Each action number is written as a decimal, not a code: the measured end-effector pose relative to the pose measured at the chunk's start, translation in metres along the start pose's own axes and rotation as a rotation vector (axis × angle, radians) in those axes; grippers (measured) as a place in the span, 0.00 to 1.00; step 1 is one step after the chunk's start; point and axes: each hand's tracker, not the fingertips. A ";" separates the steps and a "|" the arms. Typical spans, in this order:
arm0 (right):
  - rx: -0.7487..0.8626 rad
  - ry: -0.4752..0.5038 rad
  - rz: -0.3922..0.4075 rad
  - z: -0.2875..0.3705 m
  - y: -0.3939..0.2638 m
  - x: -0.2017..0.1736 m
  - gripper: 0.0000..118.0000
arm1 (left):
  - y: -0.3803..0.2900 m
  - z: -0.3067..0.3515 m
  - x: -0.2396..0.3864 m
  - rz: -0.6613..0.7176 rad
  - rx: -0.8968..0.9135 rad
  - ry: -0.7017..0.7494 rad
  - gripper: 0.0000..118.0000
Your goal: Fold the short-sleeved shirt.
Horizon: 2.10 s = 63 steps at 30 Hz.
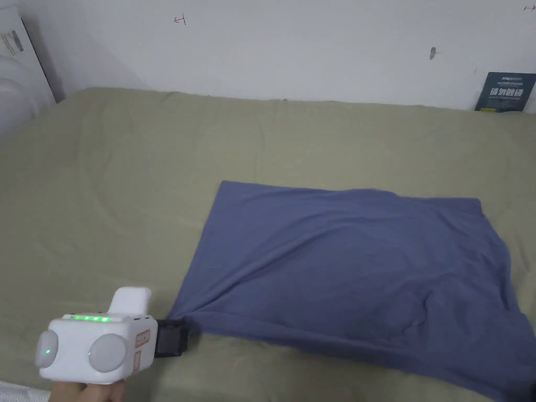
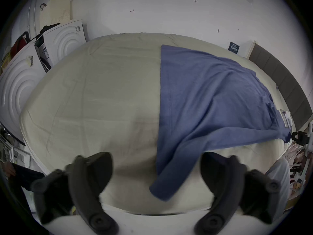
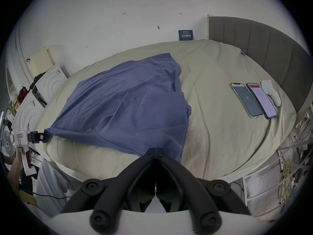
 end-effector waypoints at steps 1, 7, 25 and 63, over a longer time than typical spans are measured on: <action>-0.002 0.001 -0.004 -0.001 0.001 0.002 0.00 | 0.001 0.002 0.002 0.000 -0.001 0.001 0.81; -0.007 -0.006 -0.012 -0.004 0.004 0.011 0.00 | -0.001 -0.013 0.000 -0.045 -0.002 -0.011 0.04; -0.107 -0.038 0.071 -0.064 -0.007 0.030 0.39 | 0.009 0.004 0.008 -0.015 -0.028 -0.032 0.03; -0.019 -0.068 0.150 -0.080 0.178 -0.003 0.04 | 0.159 -0.060 0.030 -0.047 0.021 -0.035 0.03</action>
